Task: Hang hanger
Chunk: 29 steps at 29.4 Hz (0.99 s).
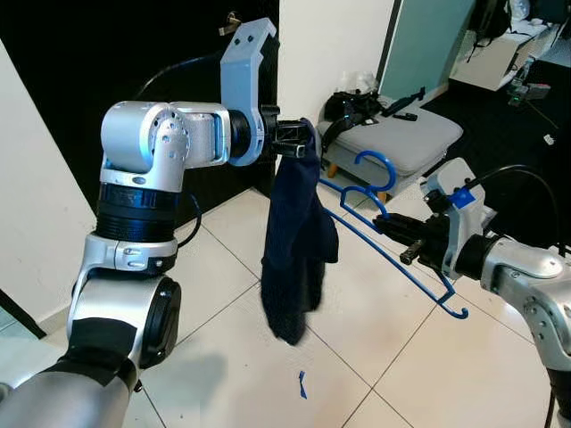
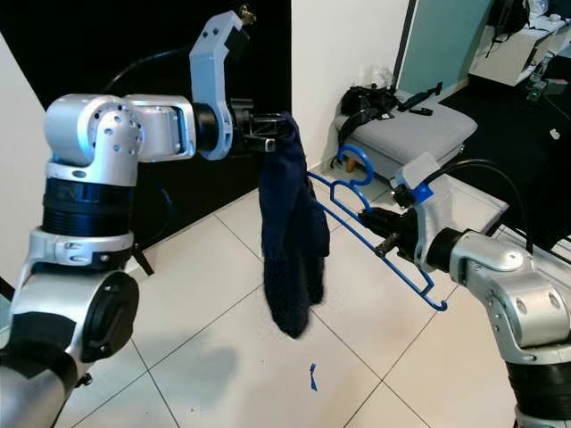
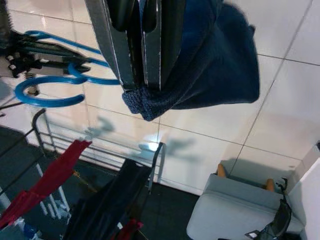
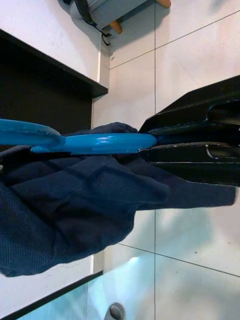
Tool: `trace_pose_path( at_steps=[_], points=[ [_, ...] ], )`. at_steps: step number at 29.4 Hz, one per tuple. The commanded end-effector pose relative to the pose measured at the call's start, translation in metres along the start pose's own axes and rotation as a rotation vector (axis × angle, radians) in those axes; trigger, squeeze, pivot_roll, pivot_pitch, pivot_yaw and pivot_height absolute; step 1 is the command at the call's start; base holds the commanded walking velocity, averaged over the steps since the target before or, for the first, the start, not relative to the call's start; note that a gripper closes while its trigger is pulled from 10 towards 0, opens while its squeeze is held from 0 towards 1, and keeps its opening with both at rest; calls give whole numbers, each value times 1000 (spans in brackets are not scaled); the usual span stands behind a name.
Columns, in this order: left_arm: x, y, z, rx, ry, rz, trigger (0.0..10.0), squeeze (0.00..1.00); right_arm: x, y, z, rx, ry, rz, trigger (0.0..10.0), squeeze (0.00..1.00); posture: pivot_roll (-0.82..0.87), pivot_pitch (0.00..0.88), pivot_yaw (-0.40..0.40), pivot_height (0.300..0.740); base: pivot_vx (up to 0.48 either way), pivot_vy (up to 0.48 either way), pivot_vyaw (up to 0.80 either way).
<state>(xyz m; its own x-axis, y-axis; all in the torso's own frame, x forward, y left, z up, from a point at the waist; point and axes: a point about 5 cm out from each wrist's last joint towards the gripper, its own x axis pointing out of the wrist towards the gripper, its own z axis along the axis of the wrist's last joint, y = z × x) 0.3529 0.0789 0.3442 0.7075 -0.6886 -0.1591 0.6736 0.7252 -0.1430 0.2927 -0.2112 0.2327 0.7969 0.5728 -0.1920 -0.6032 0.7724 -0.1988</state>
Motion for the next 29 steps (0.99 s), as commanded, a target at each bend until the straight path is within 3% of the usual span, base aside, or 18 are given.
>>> trace_pose_path(
  at_steps=[1,6,8,9,10,12,14,20,21,23,24,28,29],
  points=[
    [-3,1,-1,35,-6,-2,10000,0,-2,-2,10,-12,-58,-5,10000,0,57,80,-10,740,0,0,0],
    [-6,-14,-5,167,-21,-121,10000,0,2,2,11,2,-82,19,10000,0,62,80,-13,740,0,0,0],
    [-6,-14,-5,167,-21,-121,10000,0,2,2,11,2,-82,19,10000,0,62,80,-13,740,0,0,0],
    [-8,-24,-4,184,-50,-196,10000,0,6,3,8,12,-75,13,10000,0,62,80,-13,740,0,0,0],
    [-8,-24,-4,184,-50,-196,10000,0,6,3,8,12,-75,13,10000,0,62,80,-13,740,0,0,0],
    [-17,-41,4,143,-144,-350,10000,0,14,-2,4,43,-69,-55,10000,0,67,80,-12,740,0,0,0],
    [-21,-46,8,123,-184,-411,10000,0,17,-5,3,57,-69,-101,10000,0,67,80,-11,740,0,0,0],
    [-30,-50,9,103,-220,-496,10000,0,22,-11,1,109,-89,-181,10000,0,72,81,-9,740,0,0,0],
    [-41,-51,8,114,-226,-548,10000,0,26,-14,2,166,-119,-209,10000,0,73,81,-7,740,0,0,0],
    [-41,-51,8,114,-226,-548,10000,0,26,-14,2,166,-119,-209,10000,0,73,81,-7,740,0,0,0],
    [-51,-52,5,142,-218,-587,10000,0,29,-13,3,206,-144,-212,10000,0,75,82,-8,740,0,0,0],
    [-51,-52,5,142,-218,-587,10000,0,29,-13,3,206,-144,-212,10000,0,75,82,-8,740,0,0,0],
    [-57,-54,-2,180,-197,-620,10000,0,33,-12,6,258,-181,-214,10000,0,77,82,-7,740,0,0,0]
  ],
)
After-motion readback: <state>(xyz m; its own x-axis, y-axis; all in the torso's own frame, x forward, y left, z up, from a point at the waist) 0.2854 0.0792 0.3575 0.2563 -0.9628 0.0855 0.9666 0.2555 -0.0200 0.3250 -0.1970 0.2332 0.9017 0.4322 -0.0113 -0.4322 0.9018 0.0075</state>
